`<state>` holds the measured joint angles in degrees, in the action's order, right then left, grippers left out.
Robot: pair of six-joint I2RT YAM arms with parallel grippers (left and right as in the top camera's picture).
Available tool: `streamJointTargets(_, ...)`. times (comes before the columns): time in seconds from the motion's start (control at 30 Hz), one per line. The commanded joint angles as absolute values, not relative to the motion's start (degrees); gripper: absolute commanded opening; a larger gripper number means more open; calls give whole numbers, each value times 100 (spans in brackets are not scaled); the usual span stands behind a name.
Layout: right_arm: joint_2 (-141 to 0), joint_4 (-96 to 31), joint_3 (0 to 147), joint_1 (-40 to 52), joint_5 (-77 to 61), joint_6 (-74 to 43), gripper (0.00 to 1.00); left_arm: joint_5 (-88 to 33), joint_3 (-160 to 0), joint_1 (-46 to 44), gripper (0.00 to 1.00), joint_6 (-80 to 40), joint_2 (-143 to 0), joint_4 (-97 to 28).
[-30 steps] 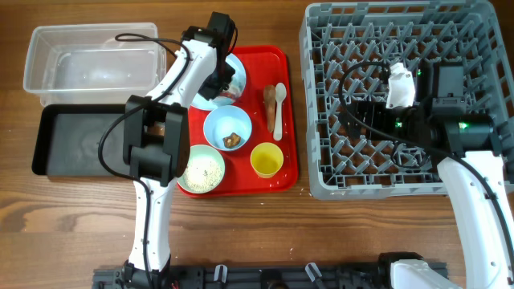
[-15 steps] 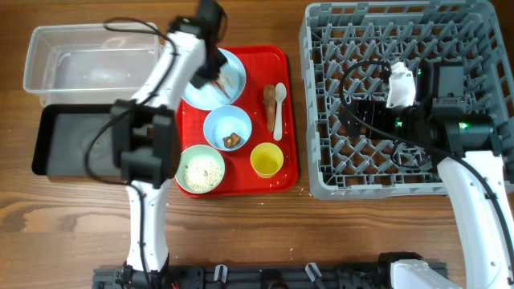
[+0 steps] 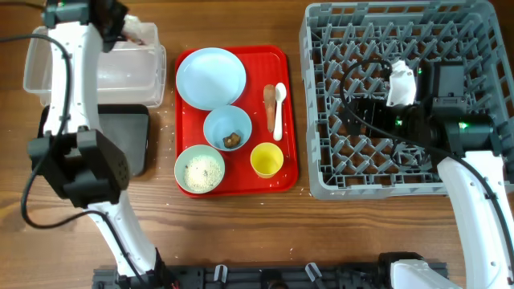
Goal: Sort waste into correct bins and load items into the dishwasher rack
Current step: 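Carry the wrapper and tissue left and drop them into the clear bin, then reach the left gripper to the light-blue bowl and grasp its rim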
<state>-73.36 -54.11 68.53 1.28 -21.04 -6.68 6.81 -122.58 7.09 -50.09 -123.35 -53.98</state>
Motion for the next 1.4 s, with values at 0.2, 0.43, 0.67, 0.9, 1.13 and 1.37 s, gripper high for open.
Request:
streamJointTargets(0.2,-7365,-5384,6984,110,-2241,-770,100,757,-12204,1033,100,-5013,-13021,-5133)
streamJointTargets(0.43,-7365,-5382,6984,110,-2239,-766,100,707,-12206,1007,100,-4967,-12995,-5227)
streamJointTargets(0.67,-7365,-5382,6984,110,-2237,-755,100,-73,-12228,926,95,-3507,-12335,-5437)
streamJointTargets(0.9,-7367,-5347,6984,110,-2239,-764,100,-856,-12228,368,97,-2104,-11751,-6788)
streamJointTargets(1.13,-7367,-5336,6984,110,-2237,-764,100,-829,-11710,-939,93,-1970,-11797,-7911)
streamJointTargets(1.37,-7367,-5343,6984,110,-2239,-764,100,-405,-10322,-2246,90,-2335,-11797,-6945)
